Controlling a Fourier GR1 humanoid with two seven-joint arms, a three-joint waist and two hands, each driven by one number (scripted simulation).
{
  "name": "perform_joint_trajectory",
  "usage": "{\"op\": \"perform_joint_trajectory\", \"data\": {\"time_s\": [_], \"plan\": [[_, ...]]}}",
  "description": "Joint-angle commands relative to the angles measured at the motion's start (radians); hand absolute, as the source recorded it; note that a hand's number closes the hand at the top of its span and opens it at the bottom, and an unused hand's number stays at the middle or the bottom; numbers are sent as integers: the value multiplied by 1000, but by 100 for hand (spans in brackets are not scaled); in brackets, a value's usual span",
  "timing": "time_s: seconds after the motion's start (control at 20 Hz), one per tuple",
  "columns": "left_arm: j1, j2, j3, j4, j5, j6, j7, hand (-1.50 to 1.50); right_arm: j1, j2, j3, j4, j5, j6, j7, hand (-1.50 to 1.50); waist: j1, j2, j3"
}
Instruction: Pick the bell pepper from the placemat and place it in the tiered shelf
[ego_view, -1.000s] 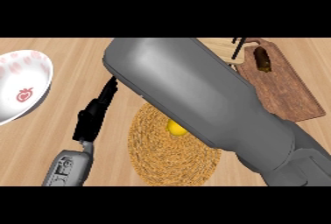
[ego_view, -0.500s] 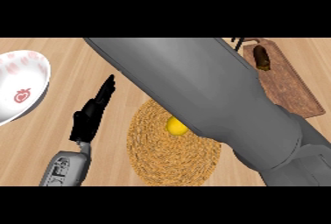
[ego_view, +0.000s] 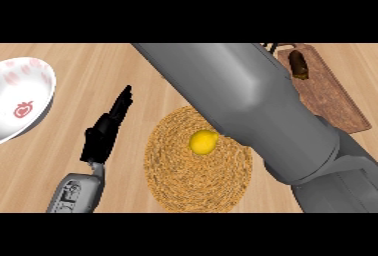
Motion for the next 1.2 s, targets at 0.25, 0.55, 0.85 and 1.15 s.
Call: {"op": "perform_joint_trajectory", "data": {"time_s": [0.25,0.55,0.85,1.15], "plan": [[10,31,36,-7,22,-19,-4,0,71,-15,-48,109,80,-197,91,150,-6,5,1],[29,-4,-2,-14,-8,6,-19,0,101,-38,-169,-2,48,-411,12,150,-5,5,2],[66,2,-9,-78,6,-13,20,0,181,-1,-212,35,100,-532,-26,150,-6,-1,2],[40,-19,-9,-42,-15,21,1,0,174,-78,-251,129,198,-376,75,150,-40,-8,1]]}}
